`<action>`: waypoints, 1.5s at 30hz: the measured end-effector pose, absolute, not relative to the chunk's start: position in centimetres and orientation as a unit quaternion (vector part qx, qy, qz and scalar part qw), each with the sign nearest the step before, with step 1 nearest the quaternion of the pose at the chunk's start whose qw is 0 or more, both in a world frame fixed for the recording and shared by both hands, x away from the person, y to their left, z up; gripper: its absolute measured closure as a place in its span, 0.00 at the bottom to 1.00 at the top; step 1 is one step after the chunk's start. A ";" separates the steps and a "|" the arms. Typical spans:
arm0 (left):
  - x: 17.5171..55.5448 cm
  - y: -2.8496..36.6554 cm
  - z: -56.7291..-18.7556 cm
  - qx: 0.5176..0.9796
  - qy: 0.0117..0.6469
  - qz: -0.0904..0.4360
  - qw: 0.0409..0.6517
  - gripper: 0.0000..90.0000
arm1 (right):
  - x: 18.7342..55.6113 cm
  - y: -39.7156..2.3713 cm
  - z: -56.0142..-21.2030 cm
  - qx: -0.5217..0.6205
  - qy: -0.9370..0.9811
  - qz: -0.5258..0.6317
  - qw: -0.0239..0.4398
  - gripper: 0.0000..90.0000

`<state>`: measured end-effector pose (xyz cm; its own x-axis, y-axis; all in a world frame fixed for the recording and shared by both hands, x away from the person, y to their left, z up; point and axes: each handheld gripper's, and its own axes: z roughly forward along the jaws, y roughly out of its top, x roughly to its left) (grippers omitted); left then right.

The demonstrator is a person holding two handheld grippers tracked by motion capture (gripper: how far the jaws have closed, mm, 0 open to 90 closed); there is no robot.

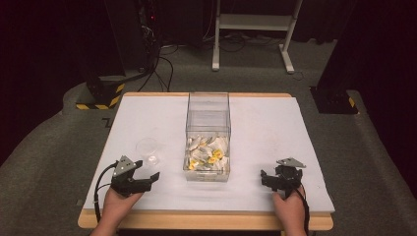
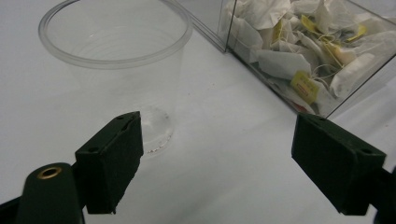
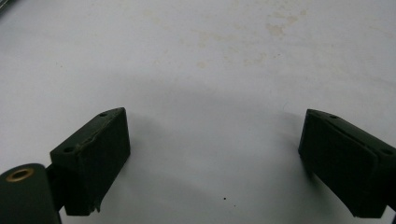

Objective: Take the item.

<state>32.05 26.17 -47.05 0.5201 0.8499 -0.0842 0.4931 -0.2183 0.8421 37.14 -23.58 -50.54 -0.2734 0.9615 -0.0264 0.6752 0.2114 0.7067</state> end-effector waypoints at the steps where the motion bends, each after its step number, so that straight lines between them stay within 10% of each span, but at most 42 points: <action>1: 32.1 26.1 -47.0 0.754 0.443 0.204 0.439 0.19 | 37.1 -23.6 -50.5 0.553 0.740 0.298 0.240 0.10; 45: 33.9 22.7 -43.8 0.763 0.411 0.187 0.462 0.21 | 37.1 -23.6 -50.5 0.553 0.740 0.298 0.240 0.10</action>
